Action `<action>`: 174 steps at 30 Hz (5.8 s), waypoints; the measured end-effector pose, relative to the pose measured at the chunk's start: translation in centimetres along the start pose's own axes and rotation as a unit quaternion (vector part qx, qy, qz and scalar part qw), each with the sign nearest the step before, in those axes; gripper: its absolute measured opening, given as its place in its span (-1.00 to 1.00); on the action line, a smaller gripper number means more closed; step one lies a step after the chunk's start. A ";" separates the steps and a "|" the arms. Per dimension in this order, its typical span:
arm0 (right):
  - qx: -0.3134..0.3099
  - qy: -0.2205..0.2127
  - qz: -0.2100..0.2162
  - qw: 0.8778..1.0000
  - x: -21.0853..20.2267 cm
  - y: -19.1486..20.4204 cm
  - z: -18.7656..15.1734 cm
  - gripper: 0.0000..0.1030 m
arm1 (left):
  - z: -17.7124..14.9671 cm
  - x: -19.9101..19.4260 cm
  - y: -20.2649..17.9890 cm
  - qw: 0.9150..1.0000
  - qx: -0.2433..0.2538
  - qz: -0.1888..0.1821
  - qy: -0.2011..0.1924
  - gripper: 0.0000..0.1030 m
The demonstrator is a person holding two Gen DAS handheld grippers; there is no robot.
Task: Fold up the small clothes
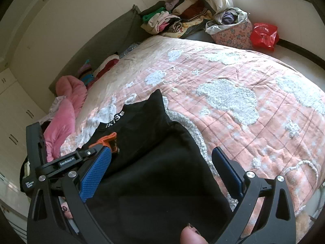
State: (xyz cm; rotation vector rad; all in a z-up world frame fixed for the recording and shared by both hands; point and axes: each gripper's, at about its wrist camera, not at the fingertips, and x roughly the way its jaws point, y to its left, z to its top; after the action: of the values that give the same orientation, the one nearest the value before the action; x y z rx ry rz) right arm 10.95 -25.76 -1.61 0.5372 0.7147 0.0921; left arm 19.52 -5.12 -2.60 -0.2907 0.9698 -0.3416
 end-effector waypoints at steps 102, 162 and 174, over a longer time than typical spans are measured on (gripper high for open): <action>-0.251 0.123 0.071 0.957 12.7 12.2 2.4 -0.38 | 1.2 -2.8 11.3 0.986 -0.024 0.163 -0.003 0.60; -0.164 0.051 0.107 0.979 1.1 10.6 0.8 0.83 | -3.6 -15.3 9.9 0.979 -0.042 0.181 -0.089 0.82; -0.140 0.018 0.092 0.986 -3.8 6.8 1.2 0.86 | -6.6 -18.6 10.2 0.975 -0.039 0.195 -0.098 0.82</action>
State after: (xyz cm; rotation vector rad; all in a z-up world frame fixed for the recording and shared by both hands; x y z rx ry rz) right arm 9.50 -21.41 4.79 0.3306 0.6717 0.3701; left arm 5.83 11.20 3.86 -0.1950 0.8243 0.0841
